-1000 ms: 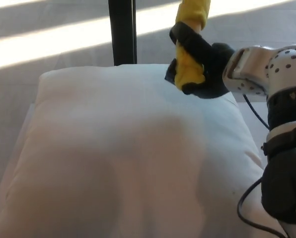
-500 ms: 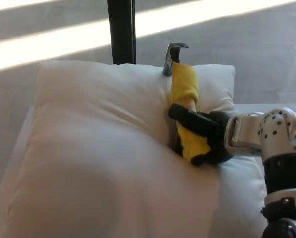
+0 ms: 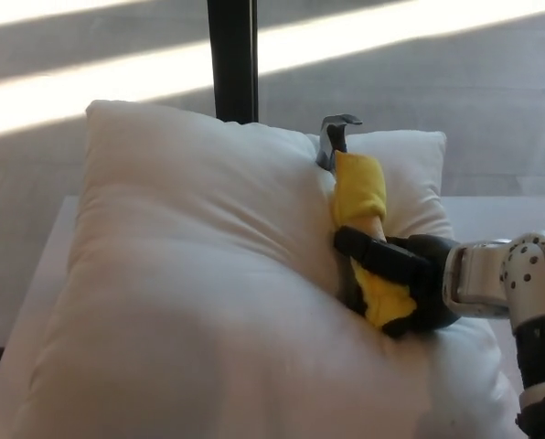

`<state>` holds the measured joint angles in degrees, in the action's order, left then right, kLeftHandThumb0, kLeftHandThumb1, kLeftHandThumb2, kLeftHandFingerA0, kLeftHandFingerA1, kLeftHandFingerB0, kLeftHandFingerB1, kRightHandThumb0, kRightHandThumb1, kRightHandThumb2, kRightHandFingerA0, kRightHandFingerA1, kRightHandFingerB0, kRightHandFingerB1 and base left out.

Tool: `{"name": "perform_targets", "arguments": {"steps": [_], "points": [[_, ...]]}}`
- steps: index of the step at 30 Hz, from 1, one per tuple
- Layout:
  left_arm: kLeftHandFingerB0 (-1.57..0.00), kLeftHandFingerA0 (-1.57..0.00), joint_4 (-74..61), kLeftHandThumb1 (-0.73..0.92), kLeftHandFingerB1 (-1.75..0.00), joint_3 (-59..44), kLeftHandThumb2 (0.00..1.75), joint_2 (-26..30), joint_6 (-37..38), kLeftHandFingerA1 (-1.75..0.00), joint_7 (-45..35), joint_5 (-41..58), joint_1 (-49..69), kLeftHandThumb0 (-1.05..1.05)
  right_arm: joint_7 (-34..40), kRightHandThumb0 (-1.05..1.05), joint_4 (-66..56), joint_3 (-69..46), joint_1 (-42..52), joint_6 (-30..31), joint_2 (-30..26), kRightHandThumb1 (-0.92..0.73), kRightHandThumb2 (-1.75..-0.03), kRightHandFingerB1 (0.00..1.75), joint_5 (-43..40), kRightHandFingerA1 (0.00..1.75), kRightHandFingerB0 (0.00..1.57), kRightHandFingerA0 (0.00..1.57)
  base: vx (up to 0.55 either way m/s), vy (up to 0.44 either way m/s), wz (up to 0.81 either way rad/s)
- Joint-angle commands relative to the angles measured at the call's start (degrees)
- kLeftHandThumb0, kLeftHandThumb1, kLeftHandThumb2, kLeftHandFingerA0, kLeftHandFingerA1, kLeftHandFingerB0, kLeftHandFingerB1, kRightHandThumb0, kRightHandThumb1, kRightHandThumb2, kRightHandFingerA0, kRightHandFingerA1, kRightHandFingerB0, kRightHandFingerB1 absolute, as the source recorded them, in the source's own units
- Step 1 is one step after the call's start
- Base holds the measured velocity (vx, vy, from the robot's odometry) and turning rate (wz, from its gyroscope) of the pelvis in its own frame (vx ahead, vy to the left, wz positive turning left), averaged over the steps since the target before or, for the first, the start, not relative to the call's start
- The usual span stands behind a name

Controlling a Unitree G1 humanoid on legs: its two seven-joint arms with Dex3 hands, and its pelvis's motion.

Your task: A hammer is kept on the right hand side and a pillow is kept on the left hand side on the desk infront of the robot and the robot uses its right hand to pick up the hammer and makes a downward swinging motion to hit the pillow

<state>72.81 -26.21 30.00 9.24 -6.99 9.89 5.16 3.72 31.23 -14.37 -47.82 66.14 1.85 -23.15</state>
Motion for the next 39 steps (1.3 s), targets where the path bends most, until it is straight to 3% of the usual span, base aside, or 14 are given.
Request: {"name": "perform_targets", "arguments": {"steps": [1, 4, 9, 14, 18, 21, 22, 23, 29, 30, 32, 37, 38, 39], "points": [[-0.57, -0.54, 0.4, 0.76, -0.52, -0.7, 0.63, 1.9, -0.8, -0.64, -0.6, 0.9, 0.2, -0.64, 2.3, -0.39, 7.6, 2.4, 10.8, -0.7, -2.3, -0.85, -0.77, 1.43, 5.6, 1.75, 0.78, 1.1, 0.0, 0.0, 0.0], [-0.55, -0.53, 0.0, 0.78, -0.49, 0.1, 0.63, 2.0, -0.4, -0.61, 0.0, 0.1, 0.8, -0.63, 3.6, -0.39, 8.8, 1.6, 9.7, -1.1, -1.5, -0.8, -0.82, 1.4, 5.1, 1.75, 0.87, 1.13, 0.0, 0.0, 0.0], [-0.62, -0.54, 0.9, 0.78, -0.5, 0.0, 0.63, 1.9, -0.8, -0.6, 0.7, 0.0, 0.5, -0.62, 2.1, -0.38, 7.2, 3.9, 8.2, -1.0, -1.7, -0.85, -0.8, 1.46, 5.4, 1.75, 0.76, 1.1, 0.0, 0.0, 0.0], [-0.55, -0.54, 0.5, 0.79, -0.49, -0.2, 0.63, 1.8, -0.6, -0.61, 0.0, 0.4, 1.4, -0.61, 6.6, -0.43, 6.1, -2.1, 3.4, 0.5, -0.3, -0.87, -0.76, 1.42, 2.9, 1.75, 0.81, 1.11, 0.0, 0.0, 0.0], [-0.56, -0.57, 0.2, 0.79, -0.49, -0.7, 0.63, 1.4, -0.8, -0.59, -0.5, 1.0, 2.1, -0.62, 8.5, -0.43, 3.8, -8.5, -5.7, 1.8, -1.1, -0.88, -0.72, 1.42, 0.3, 1.75, 0.72, 1.07, 0.0, 0.0, 0.0], [-0.5, -0.54, -0.1, 0.79, -0.49, -1.3, 0.63, 1.3, -0.8, -0.59, -1.3, 1.7, 2.2, -0.6, 7.7, -0.42, 5.0, -12.8, -11.7, 2.4, -3.2, -0.89, -0.76, 1.48, -1.7, 1.75, 0.75, 1.06, 0.0, 0.0, 0.0], [-0.49, -0.52, -0.4, 0.8, -0.49, -1.2, 0.64, 1.3, -0.6, -0.59, -1.5, 1.7, 2.4, -0.6, 6.9, -0.4, 4.7, -14.0, -14.1, 2.1, -4.6, -0.82, -0.79, 1.33, -2.3, 1.75, 0.83, 1.04, 0.0, 0.0, 0.0], [-0.5, -0.53, -0.5, 0.79, -0.48, -1.1, 0.63, 1.3, -0.7, -0.58, -1.4, 1.5, 2.4, -0.61, 6.2, -0.4, 4.9, -14.7, -16.2, 2.3, -5.8, -0.79, -0.85, 1.43, -2.6, 1.75, 0.8, 1.05, 0.0, 0.0, 0.0], [-0.5, -0.51, -0.3, 0.8, -0.49, -1.2, 0.64, 1.2, -0.3, -0.6, -1.7, 1.4, 3.0, -0.62, 6.1, -0.39, 7.3, -19.2, -24.4, 4.9, -10.4, -0.84, -0.8, 1.49, -3.8, 1.75, 0.74, 1.05, 0.0, 0.0, 0.0], [-0.53, -0.53, -0.3, 0.8, -0.49, -0.9, 0.64, 1.3, -0.8, -0.61, -1.0, 1.1, 2.8, -0.62, 5.1, -0.37, 6.3, -20.0, -27.1, 5.8, -13.9, -0.84, -0.85, 1.56, -4.2, 1.75, 0.69, 1.05, 0.0, 0.0, 0.0], [-0.51, -0.52, -0.1, 0.8, -0.51, -1.1, 0.64, 1.2, -0.6, -0.62, -1.1, 1.2, 2.9, -0.6, 3.5, -0.36, 4.7, -20.4, -27.7, 6.4, -16.6, -0.84, -0.9, 1.69, -4.5, 1.75, 0.68, 1.04, 0.0, 0.0, 0.0], [-0.54, -0.56, -0.2, 0.79, -0.5, -1.2, 0.63, 1.3, -0.3, -0.62, -0.2, 1.1, 3.0, -0.61, 0.9, -0.38, 4.9, -20.6, -26.9, 5.9, -23.0, -0.89, -0.82, 1.71, -3.9, 1.75, 0.66, 1.05, 0.0, 0.0, 0.0], [-0.53, -0.53, -0.6, 0.8, -0.5, -1.2, 0.64, 1.5, -0.4, -0.62, -1.1, 1.1, 3.4, -0.62, 1.3, -0.36, 6.5, -20.4, -26.2, 4.4, -25.0, -0.92, -1.07, 1.75, -2.7, 1.75, 0.61, 1.07, 0.0, 0.0, 0.0], [-0.53, -0.53, -0.8, 0.8, -0.5, -1.1, 0.64, 1.5, -0.4, -0.62, -1.4, 1.1, 3.5, -0.62, 1.3, -0.36, 7.4, -20.2, -26.0, 3.7, -26.1, -0.92, -1.07, 1.75, -2.2, 1.75, 0.61, 1.07, 0.0, 0.0, 0.0]]}}
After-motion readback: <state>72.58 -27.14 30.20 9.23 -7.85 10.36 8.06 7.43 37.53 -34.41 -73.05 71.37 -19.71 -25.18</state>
